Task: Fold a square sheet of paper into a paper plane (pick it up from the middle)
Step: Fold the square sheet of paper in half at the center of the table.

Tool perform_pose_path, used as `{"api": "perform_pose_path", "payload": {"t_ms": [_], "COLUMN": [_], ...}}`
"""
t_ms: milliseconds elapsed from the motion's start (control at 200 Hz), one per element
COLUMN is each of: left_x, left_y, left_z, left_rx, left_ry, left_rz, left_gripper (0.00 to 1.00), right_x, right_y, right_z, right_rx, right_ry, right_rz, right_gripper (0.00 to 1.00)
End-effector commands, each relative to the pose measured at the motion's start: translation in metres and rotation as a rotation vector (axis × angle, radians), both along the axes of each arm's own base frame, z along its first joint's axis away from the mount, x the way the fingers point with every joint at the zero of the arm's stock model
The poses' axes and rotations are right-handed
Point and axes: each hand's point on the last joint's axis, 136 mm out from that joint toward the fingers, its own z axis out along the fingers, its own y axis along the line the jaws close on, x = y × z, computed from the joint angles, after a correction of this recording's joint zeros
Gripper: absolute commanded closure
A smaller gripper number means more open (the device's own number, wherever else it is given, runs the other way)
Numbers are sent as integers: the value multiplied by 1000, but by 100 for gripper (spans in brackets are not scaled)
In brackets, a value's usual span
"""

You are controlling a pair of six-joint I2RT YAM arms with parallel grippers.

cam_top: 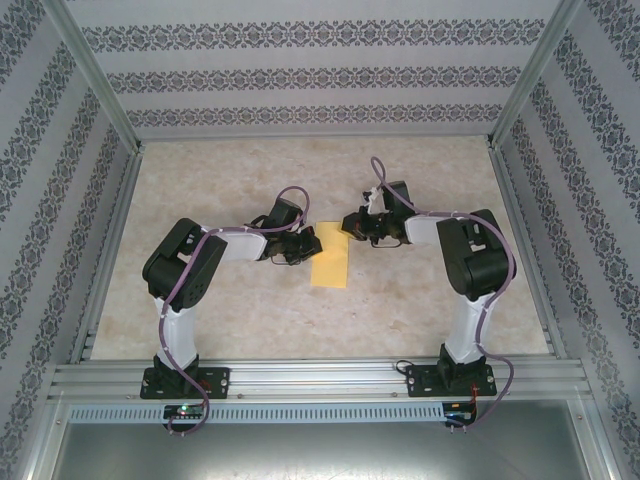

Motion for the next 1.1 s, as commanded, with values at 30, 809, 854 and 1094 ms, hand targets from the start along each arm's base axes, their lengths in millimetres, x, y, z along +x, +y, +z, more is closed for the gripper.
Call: {"api": "perform_pose_path", "payload": {"t_ms": [30, 809, 854, 1094], "left_x": [-25, -25, -25, -25], "left_y": [16, 17, 17, 16], "left_z": [-30, -29, -29, -28], "left_rx": [105, 110, 109, 107], "left_ry": [97, 98, 96, 97], "left_rz": [-4, -4, -4, -5], "left_gripper": [100, 100, 100, 100], "right_x": [-6, 19, 16, 33], "right_y": [-14, -18, -19, -17], "right_z": [-38, -38, -46, 4], "right_rx": [-54, -51, -61, -32], "right_ry": [84, 130, 154, 56], "right_rz": [-32, -58, -61, -62], "right_gripper": [96, 97, 97, 96]}}
